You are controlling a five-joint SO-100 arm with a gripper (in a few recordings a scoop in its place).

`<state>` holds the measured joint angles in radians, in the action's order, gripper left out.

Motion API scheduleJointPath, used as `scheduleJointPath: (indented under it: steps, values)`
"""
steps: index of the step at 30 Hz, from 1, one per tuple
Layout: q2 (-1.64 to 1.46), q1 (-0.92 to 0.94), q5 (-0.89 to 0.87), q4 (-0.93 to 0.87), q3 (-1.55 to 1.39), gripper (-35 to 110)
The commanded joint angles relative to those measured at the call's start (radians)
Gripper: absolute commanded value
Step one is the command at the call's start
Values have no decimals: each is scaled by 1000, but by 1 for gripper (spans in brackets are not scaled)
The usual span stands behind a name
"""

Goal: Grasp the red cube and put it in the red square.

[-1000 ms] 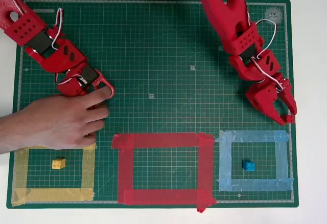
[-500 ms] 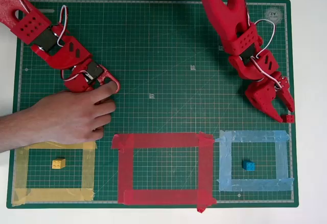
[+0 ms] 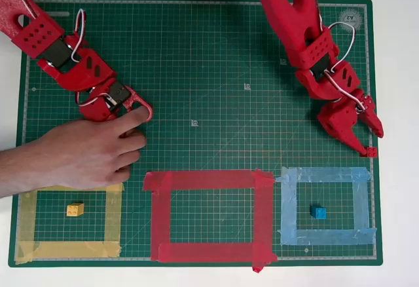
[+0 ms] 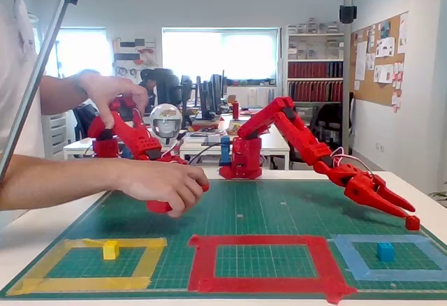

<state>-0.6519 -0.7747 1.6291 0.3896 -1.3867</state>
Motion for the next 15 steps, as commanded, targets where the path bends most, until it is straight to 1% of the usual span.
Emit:
scheduleJointPath:
  steps: [1, 15]
  values:
    - [-32, 2, 17, -2, 52, 22]
    - [-3, 12, 21, 2, 77, 23]
